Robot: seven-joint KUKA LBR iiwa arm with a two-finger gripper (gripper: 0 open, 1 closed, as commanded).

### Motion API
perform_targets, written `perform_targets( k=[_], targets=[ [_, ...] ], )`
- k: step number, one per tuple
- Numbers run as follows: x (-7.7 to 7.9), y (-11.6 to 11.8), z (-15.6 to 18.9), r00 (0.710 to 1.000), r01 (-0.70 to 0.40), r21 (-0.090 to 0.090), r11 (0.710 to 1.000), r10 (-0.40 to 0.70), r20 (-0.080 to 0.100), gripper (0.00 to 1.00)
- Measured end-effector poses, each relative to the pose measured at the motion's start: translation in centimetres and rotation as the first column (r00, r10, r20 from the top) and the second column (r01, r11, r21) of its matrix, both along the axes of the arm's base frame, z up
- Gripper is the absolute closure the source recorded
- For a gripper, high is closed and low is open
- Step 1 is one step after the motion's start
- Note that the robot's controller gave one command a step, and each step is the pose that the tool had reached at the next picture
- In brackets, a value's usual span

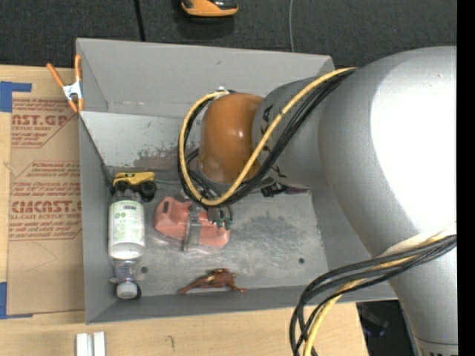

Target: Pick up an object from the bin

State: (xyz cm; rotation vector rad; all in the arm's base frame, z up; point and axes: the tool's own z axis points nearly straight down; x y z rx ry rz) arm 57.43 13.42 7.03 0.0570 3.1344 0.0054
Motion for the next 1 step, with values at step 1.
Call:
perform_targets(
  k=[1],
  targets=[
    [-0.14,-0.09,0.19,1.0,-0.002,0.0,1.0,0.002,-0.002,1.0]
  ],
)
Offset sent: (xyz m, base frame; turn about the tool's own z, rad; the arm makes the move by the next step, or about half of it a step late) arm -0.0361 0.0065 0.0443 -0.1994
